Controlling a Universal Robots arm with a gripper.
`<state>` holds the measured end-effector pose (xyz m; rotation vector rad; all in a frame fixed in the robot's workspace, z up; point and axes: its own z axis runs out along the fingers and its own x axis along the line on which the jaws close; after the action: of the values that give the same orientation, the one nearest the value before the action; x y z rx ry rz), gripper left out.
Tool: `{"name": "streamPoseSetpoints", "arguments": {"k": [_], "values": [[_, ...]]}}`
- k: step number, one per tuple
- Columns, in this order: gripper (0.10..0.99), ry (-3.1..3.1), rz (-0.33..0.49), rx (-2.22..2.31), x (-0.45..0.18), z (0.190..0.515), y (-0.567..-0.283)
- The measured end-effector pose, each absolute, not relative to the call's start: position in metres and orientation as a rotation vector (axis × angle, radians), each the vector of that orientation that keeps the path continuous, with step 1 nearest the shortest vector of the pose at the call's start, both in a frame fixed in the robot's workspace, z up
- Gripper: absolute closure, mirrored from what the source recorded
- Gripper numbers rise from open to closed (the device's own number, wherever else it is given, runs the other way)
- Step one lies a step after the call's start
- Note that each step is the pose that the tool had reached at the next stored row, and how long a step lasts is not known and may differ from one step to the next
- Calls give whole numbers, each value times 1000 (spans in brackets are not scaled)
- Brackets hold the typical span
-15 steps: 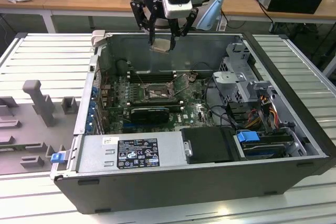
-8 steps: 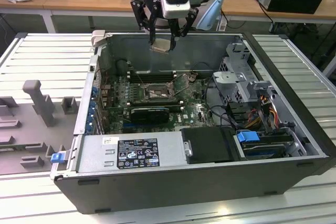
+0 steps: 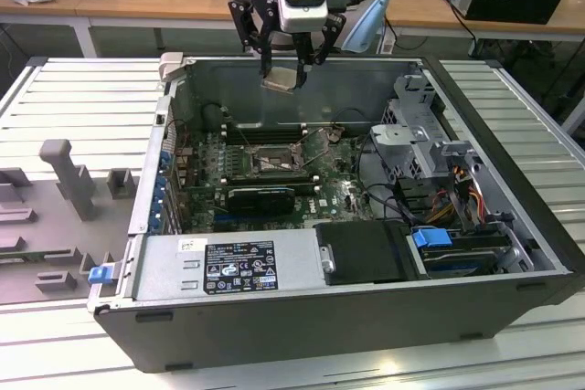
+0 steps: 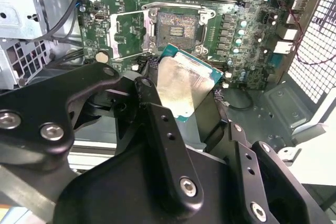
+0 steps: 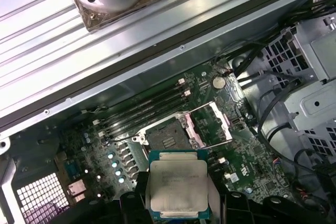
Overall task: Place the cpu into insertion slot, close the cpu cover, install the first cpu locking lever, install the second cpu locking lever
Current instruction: 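Place the cpu into insertion slot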
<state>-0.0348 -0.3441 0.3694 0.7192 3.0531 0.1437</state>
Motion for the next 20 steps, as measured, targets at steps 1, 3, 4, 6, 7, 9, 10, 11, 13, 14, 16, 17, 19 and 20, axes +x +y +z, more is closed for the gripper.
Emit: {"name": "streamPoseSetpoints", "arguments": {"k": [1,3,4,6,7,9,10,11,13,14,16,17,19,20], "values": [[557,3051,144,725,-35,369,-344],[557,3047,144,741,-35,369,-344],[557,3046,143,746,-35,369,-344],[557,3043,144,757,-35,369,-344],[557,3040,144,768,-35,369,-344],[557,3031,143,797,-35,369,-344],[557,3027,143,811,-35,369,-344],[557,3024,143,821,-35,369,-344],[557,3017,143,844,-35,369,-344],[557,3014,143,855,-35,369,-344],[557,3007,143,877,-35,369,-344],[557,3004,143,886,-35,369,-344],[557,3000,143,898,-35,369,-344],[557,2997,143,908,-35,369,-344]]}}
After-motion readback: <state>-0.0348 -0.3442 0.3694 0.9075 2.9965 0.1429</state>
